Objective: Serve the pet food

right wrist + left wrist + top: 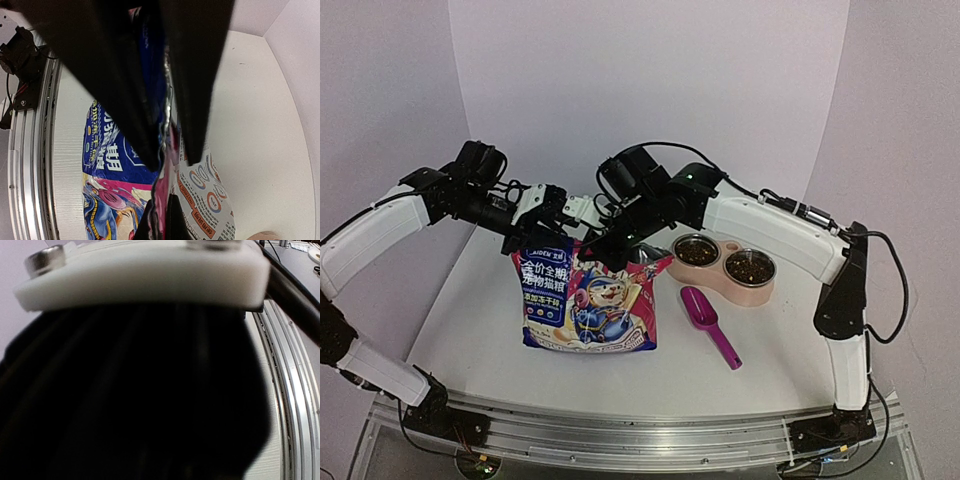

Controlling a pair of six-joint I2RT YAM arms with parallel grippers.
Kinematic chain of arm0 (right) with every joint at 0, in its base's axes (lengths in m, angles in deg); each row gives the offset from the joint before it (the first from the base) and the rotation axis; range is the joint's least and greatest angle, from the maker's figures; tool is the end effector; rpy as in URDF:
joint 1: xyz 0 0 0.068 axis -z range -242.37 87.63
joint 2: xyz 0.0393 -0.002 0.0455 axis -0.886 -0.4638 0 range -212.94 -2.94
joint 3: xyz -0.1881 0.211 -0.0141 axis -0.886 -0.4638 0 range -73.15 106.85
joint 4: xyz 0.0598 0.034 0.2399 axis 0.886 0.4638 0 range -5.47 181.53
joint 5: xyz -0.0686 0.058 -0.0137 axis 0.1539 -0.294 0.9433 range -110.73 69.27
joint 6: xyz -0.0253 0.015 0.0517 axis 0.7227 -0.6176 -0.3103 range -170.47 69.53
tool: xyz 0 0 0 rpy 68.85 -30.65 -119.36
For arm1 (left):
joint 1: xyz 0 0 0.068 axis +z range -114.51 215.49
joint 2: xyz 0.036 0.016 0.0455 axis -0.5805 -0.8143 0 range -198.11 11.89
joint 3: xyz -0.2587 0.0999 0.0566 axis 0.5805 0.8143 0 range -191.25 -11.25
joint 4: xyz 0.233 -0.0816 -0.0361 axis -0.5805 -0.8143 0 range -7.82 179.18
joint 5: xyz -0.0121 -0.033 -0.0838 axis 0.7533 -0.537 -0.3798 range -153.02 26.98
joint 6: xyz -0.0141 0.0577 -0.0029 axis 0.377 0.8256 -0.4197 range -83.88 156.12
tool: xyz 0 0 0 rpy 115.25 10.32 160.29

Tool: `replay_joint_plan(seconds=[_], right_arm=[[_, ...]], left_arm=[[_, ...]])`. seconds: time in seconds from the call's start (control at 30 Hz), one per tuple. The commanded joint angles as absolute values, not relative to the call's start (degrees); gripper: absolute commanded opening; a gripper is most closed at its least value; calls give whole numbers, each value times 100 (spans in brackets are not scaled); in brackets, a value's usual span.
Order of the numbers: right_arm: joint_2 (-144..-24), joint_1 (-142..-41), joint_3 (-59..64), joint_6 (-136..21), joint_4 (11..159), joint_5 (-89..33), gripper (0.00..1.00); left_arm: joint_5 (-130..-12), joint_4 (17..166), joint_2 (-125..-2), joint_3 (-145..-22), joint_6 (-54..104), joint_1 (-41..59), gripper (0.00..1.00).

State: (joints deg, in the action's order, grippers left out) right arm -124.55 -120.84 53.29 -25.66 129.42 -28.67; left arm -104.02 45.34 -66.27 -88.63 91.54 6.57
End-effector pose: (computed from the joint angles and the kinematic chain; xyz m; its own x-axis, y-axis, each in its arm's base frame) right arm 0.2459 0.4122 0.3513 0.0720 -0.6774 -0.7321 -0.9577 0.1580 -0.2404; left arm 0.2249 -0.1569 0.3639 0.2880 0.5508 -0.7834 0.9453 -0.0327 0.3246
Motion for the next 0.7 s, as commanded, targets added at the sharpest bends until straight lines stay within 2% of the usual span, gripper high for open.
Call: replay_joint_plan(seconds=[0.0, 0.13, 0.17, 0.2, 0.27, 0.33, 0.43, 0.57, 0.67], right_arm=[[-11802, -12047, 5351, -2690, 12187, -3025, 0], [-11761, -12046, 5318, -2648, 12169, -2820, 0], [-11734, -12043, 5279, -2648, 12174, -2705, 9], [-11697, -12041, 5222, -2644, 12179, -2583, 22], [-11620, -12043, 5057, -2627, 12180, -2298, 53], [-11558, -12044, 4933, -2642, 12182, -2019, 65], [-11469, -12049, 4795, -2636, 12202, -1711, 68], [-11371, -12048, 4562, -2438, 12327, -1662, 60], [-11313, -12050, 4464, -2306, 12482, -2143, 67]], left_arm=[[-10264, 4579, -6631, -8828, 9270, 595, 2], [-10157, 4560, -6529, -8795, 9324, 596, 0], [-10133, 4571, -6498, -8790, 9334, 596, 0], [-10108, 4586, -6469, -8791, 9338, 596, 0], [-10085, 4582, -6430, -8833, 9328, 596, 0], [-10096, 4571, -6403, -8873, 9298, 596, 0], [-10167, 4588, -6333, -8899, 9275, 595, 0], [-10151, 4588, -6300, -8958, 9201, 596, 0], [-10133, 4618, -6311, -8984, 9094, 596, 0]])
